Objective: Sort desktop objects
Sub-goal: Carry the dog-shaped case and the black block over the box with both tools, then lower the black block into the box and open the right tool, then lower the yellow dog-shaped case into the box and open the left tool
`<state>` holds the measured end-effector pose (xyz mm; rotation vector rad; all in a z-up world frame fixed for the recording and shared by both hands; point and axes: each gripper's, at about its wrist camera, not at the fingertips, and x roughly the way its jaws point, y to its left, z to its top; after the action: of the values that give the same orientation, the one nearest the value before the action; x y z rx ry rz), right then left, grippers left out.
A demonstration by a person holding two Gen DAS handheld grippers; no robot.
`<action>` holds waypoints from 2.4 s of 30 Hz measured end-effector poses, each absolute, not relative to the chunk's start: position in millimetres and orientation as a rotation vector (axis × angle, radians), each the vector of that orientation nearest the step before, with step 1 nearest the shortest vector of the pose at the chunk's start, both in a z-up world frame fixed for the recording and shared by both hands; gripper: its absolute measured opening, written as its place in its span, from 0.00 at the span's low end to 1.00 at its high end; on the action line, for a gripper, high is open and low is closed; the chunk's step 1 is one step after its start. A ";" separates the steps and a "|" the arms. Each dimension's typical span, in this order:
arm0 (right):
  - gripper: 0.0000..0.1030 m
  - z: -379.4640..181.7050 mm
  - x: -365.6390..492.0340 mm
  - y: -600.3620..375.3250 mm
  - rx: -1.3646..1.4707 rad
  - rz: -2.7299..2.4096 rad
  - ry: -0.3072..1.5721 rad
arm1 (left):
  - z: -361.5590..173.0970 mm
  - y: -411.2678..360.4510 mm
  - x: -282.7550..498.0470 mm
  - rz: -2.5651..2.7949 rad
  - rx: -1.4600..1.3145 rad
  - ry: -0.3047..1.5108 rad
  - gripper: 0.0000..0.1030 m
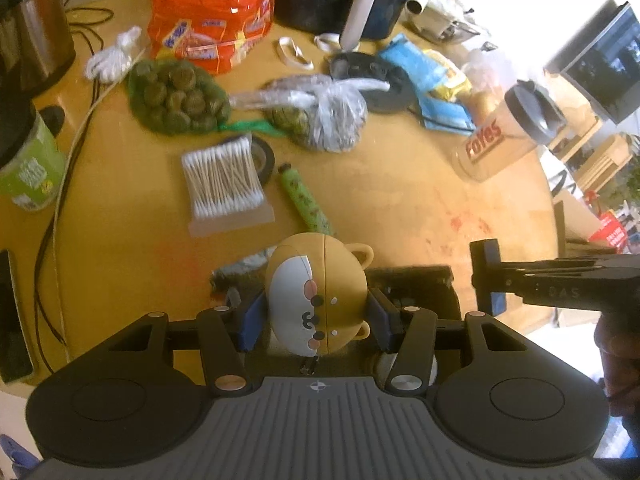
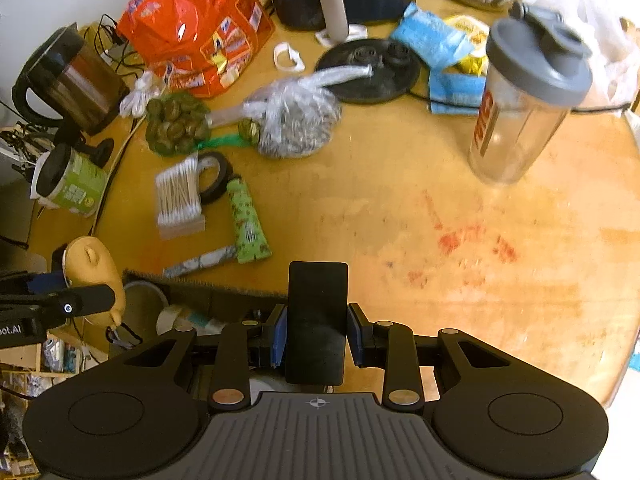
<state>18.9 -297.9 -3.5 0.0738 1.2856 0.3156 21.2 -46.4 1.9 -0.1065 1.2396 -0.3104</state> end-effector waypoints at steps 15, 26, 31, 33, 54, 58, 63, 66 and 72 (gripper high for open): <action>0.33 -29.3 3.7 -278.8 0.067 0.341 1.355 | -7.3 -45.3 6.2 -0.308 -0.127 1.272 0.51; 0.48 -42.2 10.0 -275.2 0.041 0.321 1.357 | -9.7 -41.9 6.8 -0.303 -0.128 1.286 0.51; 0.76 -39.6 9.9 -274.8 0.006 0.306 1.327 | -9.8 -41.6 7.9 -0.303 -0.128 1.287 0.51; 0.77 -39.1 11.2 -277.3 0.016 0.299 1.327 | -10.0 -41.8 8.4 -0.304 -0.128 1.288 0.51; 0.97 -30.0 20.4 -291.6 0.039 0.233 1.318 | -6.5 -19.1 13.2 -0.273 -0.167 1.300 0.51; 0.97 -27.5 22.3 -294.8 0.048 0.228 1.315 | 0.2 -5.0 15.0 -0.249 -0.186 1.286 0.51; 0.97 -28.5 22.0 -296.5 0.055 0.220 1.317 | -0.7 -2.0 13.5 -0.257 -0.171 1.291 0.51; 0.97 -29.1 20.7 -296.1 0.058 0.222 1.321 | -7.5 -6.3 9.3 -0.274 -0.154 1.305 0.51; 0.97 -28.6 18.3 -294.8 0.058 0.230 1.322 | -29.9 -18.0 -0.3 -0.287 -0.127 1.341 0.51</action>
<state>18.3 -294.8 -28.6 0.0582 1.3217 0.2305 -0.3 -18.0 -29.9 -0.1269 1.3412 -0.2868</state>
